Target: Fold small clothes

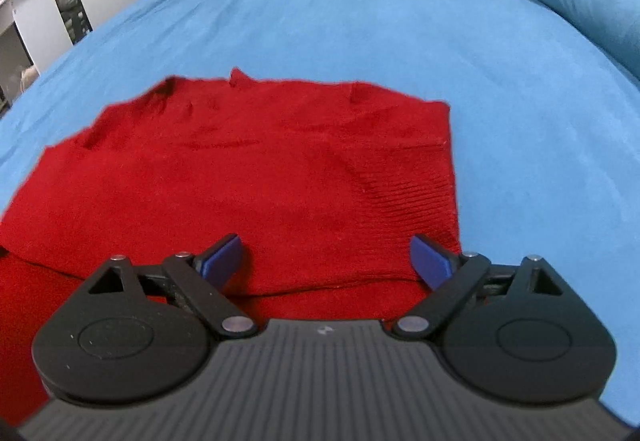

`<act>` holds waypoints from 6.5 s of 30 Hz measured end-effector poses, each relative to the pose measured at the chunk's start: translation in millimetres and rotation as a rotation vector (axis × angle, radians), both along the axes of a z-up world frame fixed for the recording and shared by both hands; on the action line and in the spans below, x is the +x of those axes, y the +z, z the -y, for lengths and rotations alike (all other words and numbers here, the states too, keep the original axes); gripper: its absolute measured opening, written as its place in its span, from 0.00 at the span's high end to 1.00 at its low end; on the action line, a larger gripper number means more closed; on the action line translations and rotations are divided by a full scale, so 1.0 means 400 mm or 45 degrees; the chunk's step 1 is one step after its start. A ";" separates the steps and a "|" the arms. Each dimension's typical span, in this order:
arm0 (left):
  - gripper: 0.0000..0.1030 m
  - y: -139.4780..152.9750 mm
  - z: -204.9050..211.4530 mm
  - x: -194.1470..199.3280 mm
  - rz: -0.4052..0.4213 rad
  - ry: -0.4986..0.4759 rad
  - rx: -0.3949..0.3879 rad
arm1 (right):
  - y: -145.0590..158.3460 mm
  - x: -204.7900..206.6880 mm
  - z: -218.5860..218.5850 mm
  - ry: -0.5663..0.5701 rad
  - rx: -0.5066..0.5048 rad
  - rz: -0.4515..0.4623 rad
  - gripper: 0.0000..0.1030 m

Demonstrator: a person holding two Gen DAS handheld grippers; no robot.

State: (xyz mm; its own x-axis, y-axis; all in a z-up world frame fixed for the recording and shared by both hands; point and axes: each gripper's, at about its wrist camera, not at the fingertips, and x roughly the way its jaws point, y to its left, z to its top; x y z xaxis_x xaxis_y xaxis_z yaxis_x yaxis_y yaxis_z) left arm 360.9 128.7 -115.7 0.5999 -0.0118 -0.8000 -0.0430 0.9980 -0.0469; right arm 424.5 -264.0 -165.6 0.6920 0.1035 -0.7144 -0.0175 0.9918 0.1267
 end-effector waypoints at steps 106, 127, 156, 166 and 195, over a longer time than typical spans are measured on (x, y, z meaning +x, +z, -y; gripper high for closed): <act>0.35 -0.039 0.182 0.355 -0.146 -0.141 -0.151 | 0.007 0.142 0.093 -0.080 0.193 -0.144 0.10; 0.07 0.091 0.359 0.304 -0.097 -0.205 -0.079 | 0.141 -0.056 0.202 -0.213 0.121 0.000 0.09; 0.00 -0.100 0.515 0.349 -0.327 -0.210 -0.049 | -0.068 -0.169 0.230 -0.283 0.365 -0.104 0.77; 0.00 0.050 0.352 0.323 -0.199 -0.223 -0.084 | 0.142 -0.143 0.186 -0.299 0.855 0.071 0.78; 0.00 0.071 -0.191 0.062 -0.142 -0.067 -0.259 | 0.186 -0.162 -0.548 0.469 0.245 0.038 0.08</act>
